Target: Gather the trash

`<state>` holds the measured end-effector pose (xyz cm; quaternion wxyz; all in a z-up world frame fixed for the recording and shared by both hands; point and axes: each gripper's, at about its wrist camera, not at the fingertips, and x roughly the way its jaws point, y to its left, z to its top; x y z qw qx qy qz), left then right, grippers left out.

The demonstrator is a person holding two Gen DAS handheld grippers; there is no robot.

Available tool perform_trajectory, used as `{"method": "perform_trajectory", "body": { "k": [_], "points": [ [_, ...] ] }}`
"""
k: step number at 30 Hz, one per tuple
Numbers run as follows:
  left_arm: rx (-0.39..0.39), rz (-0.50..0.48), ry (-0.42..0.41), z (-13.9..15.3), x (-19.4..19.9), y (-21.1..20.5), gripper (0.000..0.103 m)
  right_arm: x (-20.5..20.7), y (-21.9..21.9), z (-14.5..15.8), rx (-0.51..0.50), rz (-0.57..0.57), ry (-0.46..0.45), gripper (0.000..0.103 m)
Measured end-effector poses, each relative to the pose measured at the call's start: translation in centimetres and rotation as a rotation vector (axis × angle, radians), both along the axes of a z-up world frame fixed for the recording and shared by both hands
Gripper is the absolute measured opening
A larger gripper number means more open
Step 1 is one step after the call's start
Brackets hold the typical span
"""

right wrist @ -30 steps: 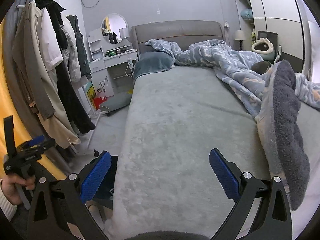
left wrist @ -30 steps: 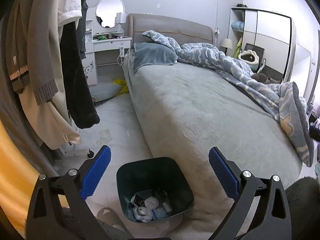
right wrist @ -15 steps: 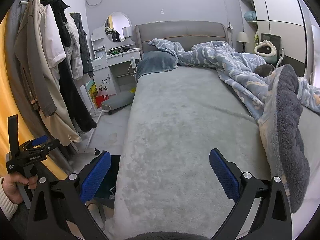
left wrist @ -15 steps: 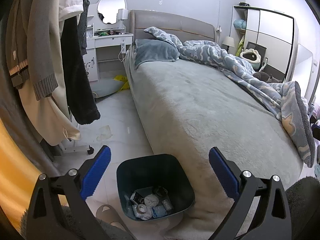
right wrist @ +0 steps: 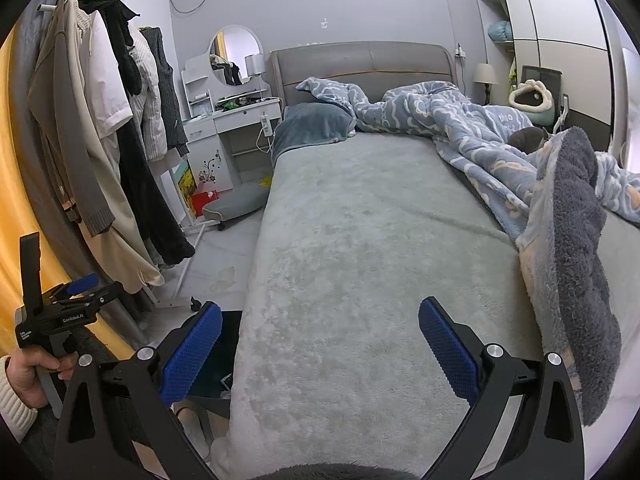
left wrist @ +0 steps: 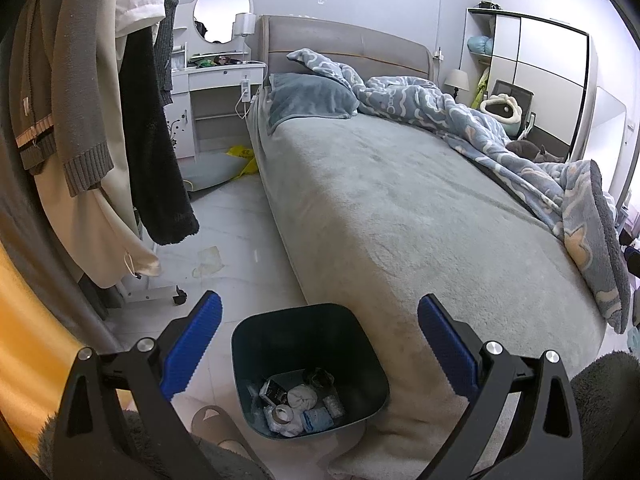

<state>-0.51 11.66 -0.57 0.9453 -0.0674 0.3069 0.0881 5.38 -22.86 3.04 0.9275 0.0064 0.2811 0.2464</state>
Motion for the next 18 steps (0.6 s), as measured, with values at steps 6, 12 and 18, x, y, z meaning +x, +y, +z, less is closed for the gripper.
{"method": "perform_trajectory", "body": {
  "k": [6,12,18],
  "points": [
    [0.005,-0.006,0.0,-0.1,-0.02,-0.16,0.1,-0.04,0.05,0.01,0.0,-0.001,-0.001,0.1],
    [0.004,-0.008,0.0,-0.08,-0.05,-0.02,0.1,-0.09,0.06,-0.02,-0.002,0.0,0.0,0.1],
    [0.004,-0.006,-0.001,-0.07,-0.05,-0.05,0.1,-0.09,0.06,0.0,-0.001,-0.001,0.0,0.1]
  ]
}}
